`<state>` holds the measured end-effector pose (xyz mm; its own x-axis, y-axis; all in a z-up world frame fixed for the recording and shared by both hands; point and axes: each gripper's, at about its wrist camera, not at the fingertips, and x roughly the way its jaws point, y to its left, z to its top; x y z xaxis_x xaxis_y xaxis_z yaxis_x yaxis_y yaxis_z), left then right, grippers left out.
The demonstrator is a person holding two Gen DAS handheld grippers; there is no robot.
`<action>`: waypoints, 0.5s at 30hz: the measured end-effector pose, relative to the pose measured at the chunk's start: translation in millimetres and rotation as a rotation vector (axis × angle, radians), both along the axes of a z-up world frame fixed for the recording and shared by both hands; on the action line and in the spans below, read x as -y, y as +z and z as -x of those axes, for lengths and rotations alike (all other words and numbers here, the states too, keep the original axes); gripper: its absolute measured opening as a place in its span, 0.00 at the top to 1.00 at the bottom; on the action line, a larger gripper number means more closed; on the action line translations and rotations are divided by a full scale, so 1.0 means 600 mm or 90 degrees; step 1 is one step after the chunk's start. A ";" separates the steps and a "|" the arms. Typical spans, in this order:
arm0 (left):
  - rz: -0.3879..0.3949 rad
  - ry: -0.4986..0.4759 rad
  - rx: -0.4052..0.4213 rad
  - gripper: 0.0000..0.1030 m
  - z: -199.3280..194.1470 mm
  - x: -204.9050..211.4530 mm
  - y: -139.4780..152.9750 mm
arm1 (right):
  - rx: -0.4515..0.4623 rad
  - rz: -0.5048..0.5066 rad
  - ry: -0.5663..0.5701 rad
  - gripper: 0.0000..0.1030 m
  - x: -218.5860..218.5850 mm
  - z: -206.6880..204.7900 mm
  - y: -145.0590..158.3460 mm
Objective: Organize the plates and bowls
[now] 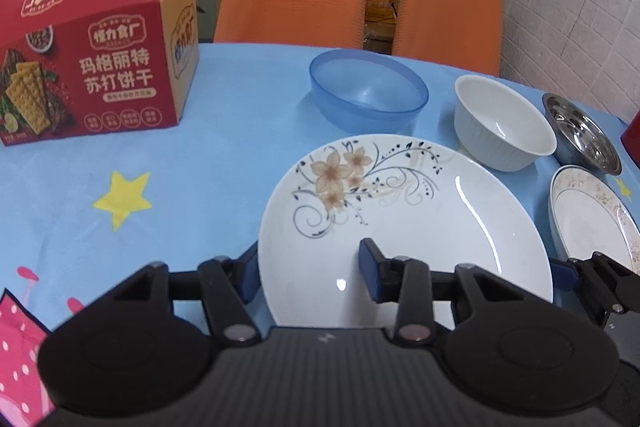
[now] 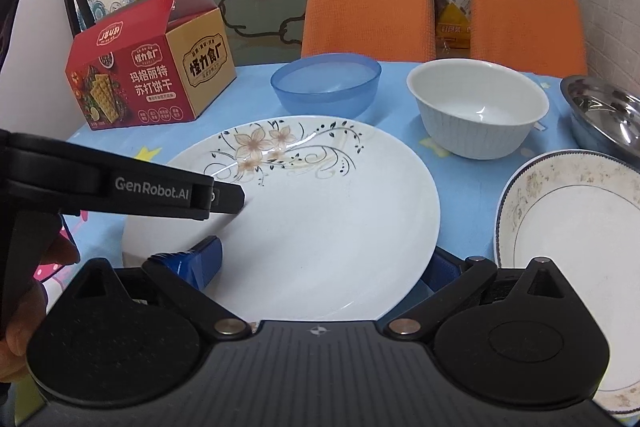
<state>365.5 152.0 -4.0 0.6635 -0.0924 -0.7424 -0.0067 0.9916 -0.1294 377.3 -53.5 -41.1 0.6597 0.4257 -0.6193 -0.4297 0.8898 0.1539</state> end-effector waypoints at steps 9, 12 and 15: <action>0.003 -0.019 0.020 0.51 0.005 0.000 -0.007 | 0.030 0.041 0.027 0.12 -0.010 -0.007 -0.009; -0.004 -0.022 0.026 0.51 0.006 0.002 -0.009 | 0.035 0.040 0.036 0.11 -0.006 -0.007 -0.010; -0.006 -0.025 0.027 0.52 0.007 0.004 -0.009 | 0.035 0.040 0.038 0.11 -0.006 -0.008 -0.010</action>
<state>361.6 149.6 -9.3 0.6901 -0.1113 -0.7151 0.0369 0.9922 -0.1188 382.3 -49.6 -46.8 0.6679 0.4261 -0.6102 -0.4878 0.8699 0.0735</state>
